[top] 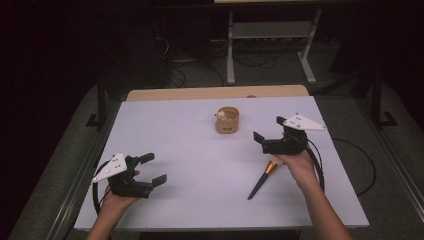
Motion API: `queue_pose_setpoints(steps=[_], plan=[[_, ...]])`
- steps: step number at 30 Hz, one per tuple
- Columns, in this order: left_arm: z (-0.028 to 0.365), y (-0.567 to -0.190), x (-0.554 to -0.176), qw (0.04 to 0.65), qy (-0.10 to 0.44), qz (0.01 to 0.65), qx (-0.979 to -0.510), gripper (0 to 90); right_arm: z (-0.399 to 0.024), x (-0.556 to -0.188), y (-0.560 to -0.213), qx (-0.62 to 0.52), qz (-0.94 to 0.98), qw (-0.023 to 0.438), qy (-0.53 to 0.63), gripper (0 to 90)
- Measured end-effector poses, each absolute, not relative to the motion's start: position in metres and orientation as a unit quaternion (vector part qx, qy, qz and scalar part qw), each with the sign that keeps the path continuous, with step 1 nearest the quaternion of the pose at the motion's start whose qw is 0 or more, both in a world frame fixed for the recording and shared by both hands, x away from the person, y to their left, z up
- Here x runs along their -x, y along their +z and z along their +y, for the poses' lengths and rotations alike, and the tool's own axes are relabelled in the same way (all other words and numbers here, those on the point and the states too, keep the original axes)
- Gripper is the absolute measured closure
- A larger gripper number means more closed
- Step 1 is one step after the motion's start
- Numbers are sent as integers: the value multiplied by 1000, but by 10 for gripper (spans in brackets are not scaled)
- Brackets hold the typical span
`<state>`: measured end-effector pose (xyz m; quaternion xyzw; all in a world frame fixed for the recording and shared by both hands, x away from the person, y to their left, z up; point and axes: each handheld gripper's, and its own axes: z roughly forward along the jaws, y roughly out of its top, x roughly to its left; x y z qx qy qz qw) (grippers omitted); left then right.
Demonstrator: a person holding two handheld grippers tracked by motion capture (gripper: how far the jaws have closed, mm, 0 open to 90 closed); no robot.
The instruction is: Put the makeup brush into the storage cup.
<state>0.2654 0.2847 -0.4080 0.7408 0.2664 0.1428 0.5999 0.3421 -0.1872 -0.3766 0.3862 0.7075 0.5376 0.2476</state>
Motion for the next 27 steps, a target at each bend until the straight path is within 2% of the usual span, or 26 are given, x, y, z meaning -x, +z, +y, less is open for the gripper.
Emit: queue_pose_setpoints(steps=[27], plan=[[285, -408, -265, 598, 142, 268, -742, 98, -189, -336, -373, -431, 770, 199, 425, 0]])
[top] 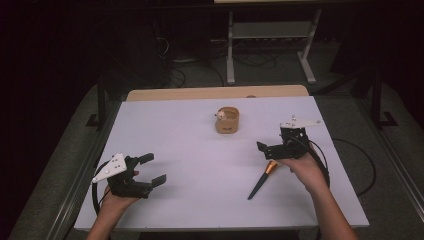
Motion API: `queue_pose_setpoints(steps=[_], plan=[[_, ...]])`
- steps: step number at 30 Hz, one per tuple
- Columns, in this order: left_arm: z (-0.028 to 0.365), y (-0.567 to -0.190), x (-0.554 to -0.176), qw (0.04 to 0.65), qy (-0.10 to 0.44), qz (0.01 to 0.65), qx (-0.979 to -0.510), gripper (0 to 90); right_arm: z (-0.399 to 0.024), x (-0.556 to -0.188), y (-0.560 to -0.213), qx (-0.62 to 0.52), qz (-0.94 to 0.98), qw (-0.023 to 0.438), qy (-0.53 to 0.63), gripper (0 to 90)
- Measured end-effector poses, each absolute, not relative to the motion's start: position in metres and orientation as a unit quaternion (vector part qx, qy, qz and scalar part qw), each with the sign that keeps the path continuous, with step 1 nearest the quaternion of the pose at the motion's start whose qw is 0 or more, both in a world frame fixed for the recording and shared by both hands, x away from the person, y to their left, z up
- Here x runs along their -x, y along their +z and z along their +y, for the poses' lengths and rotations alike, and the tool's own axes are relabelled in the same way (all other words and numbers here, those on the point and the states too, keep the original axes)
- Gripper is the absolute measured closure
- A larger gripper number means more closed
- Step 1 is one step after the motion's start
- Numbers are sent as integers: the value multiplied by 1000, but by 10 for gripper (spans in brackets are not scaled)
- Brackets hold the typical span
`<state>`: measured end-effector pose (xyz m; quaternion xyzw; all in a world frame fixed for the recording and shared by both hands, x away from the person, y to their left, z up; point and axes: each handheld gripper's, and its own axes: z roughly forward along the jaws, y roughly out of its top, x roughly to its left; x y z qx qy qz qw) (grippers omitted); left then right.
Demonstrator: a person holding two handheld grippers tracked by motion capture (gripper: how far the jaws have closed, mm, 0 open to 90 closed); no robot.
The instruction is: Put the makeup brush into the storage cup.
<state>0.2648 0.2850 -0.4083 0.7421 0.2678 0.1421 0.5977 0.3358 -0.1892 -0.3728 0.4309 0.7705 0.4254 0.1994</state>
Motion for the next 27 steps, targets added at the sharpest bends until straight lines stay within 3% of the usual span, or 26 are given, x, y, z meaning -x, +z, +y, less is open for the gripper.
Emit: queue_pose_setpoints(steps=[27], plan=[[284, -409, -265, 595, 140, 265, -745, 98, -188, -329, -376, -468, 803, 136, 344, 0]])
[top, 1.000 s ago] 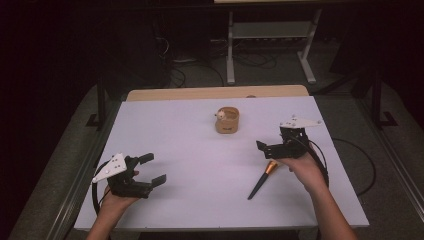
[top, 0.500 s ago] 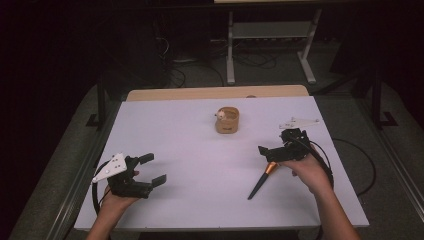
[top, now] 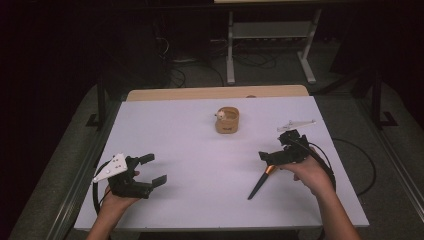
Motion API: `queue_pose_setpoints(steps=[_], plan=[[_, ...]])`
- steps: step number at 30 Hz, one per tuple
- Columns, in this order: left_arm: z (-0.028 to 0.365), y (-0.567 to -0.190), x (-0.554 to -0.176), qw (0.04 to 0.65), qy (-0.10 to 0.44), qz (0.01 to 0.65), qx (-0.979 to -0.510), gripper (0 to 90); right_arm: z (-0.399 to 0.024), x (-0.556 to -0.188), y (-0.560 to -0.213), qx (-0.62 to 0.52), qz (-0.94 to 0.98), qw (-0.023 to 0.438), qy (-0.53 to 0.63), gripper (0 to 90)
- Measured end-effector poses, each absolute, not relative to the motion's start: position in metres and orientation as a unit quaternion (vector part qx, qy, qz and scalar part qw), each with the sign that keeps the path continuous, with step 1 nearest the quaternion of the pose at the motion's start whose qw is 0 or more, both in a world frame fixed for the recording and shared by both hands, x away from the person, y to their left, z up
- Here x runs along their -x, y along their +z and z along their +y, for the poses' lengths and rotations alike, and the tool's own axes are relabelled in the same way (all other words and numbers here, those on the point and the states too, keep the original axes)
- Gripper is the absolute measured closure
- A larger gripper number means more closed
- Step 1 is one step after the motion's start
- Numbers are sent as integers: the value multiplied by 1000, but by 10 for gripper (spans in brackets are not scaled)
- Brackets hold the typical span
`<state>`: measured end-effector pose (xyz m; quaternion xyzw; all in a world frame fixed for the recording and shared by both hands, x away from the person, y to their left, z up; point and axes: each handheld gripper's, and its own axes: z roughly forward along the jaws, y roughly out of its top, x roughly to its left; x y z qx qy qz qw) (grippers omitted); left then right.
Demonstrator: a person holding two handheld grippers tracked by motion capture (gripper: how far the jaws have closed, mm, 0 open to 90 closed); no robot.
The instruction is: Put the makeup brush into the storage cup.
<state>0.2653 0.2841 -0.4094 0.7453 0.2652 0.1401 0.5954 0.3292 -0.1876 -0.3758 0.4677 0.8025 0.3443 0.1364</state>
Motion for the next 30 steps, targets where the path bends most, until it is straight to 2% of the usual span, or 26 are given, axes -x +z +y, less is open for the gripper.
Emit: queue_pose_setpoints(steps=[4, 6, 8, 27, 30], plan=[[284, -409, -265, 596, 140, 265, -745, 98, -185, -327, -381, -474, 806, 124, 332, 1], [284, -409, -265, 595, 140, 265, -746, 98, -185, -326, -382, -473, 809, 123, 327, 51], [284, -410, -265, 595, 139, 266, -745, 98, -185, -324, -384, -474, 811, 118, 322, 59], [282, -410, -265, 595, 138, 265, -746, 98, -178, -317, -405, -482, 822, 96, 289, 71], [282, -410, -265, 595, 138, 264, -746, 98, -177, -316, -408, -489, 821, 91, 280, 100]])
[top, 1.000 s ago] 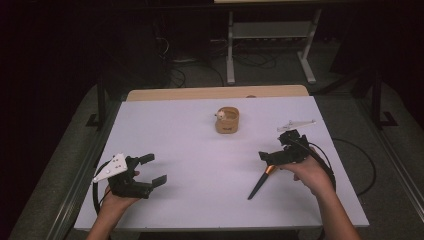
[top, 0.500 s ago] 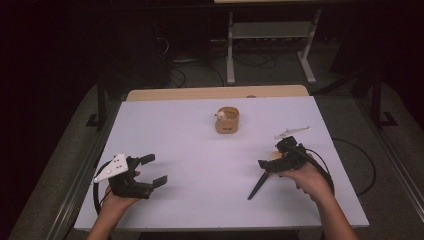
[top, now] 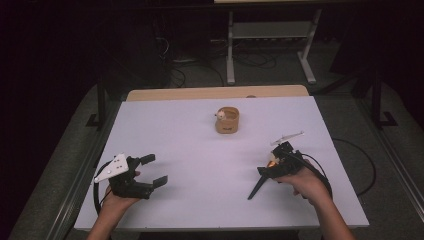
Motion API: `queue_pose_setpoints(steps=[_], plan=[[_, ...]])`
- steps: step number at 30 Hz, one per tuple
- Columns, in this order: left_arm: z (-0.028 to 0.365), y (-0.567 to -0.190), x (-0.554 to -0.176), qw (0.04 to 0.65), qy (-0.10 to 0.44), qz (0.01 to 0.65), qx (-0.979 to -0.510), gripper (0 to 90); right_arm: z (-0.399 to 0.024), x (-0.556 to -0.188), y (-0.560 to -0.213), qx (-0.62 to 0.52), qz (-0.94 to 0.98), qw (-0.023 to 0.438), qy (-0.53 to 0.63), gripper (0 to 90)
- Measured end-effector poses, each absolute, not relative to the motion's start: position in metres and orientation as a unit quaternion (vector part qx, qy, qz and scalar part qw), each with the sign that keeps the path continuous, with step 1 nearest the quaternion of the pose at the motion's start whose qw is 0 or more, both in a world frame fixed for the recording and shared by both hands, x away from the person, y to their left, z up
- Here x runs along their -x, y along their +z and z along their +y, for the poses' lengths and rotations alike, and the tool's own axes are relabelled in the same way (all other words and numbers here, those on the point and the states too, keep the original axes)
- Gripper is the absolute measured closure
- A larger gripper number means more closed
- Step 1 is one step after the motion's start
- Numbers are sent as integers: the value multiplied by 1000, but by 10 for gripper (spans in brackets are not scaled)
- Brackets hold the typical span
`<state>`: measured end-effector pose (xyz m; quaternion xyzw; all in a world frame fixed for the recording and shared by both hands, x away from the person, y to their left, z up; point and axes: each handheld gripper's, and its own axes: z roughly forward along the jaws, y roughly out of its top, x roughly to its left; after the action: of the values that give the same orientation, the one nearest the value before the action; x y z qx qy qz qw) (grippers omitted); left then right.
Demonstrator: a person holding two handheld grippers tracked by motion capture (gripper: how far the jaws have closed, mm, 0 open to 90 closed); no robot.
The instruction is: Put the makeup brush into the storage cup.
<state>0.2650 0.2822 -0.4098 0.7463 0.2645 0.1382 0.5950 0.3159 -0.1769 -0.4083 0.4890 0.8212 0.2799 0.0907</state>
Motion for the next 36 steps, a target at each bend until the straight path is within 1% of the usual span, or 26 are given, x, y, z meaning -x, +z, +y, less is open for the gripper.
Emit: queue_pose_setpoints(steps=[5, 19, 36], plan=[[282, -410, -265, 595, 139, 264, -746, 98, -176, -315, -409, -492, 822, 79, 274, 128], [282, -410, -265, 595, 137, 266, -746, 98, -171, -315, -417, -494, 832, 71, 242, 142], [281, -411, -266, 593, 136, 264, -749, 98, -165, -314, -421, -505, 833, 91, 208, 157]])
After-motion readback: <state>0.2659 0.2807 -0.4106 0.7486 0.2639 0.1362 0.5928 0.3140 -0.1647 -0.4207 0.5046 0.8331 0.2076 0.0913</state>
